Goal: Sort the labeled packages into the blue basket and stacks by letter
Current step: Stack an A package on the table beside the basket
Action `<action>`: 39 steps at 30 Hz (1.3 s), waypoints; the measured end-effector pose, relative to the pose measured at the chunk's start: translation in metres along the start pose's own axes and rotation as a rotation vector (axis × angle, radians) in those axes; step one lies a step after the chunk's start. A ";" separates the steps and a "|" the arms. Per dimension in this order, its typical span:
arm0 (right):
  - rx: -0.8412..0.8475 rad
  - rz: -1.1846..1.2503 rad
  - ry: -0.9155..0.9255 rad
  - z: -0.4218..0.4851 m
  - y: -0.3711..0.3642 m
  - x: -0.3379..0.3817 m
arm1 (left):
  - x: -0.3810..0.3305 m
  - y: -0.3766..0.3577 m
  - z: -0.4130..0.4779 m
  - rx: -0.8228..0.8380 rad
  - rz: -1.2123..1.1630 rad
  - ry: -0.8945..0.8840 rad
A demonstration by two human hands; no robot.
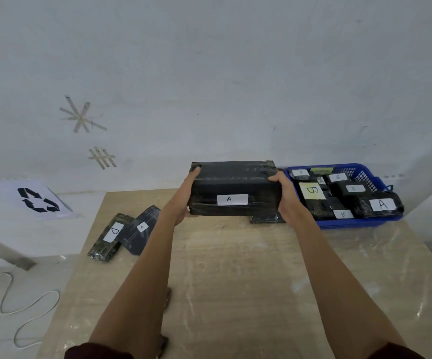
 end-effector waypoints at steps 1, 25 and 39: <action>0.018 0.000 0.018 0.000 -0.001 0.002 | 0.004 0.002 0.002 0.007 0.016 0.031; -0.055 -0.311 0.017 0.000 -0.015 -0.005 | -0.001 0.011 0.002 -0.086 0.053 -0.167; -0.096 -0.358 0.114 -0.004 -0.019 0.005 | -0.021 0.013 0.000 -0.135 0.078 -0.237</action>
Point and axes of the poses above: each hand's wrist, its own z-axis towards the middle knuckle, its own y-axis out of the back of the hand, x = y × z, the point moved 8 cm from there along z, towards the middle knuckle
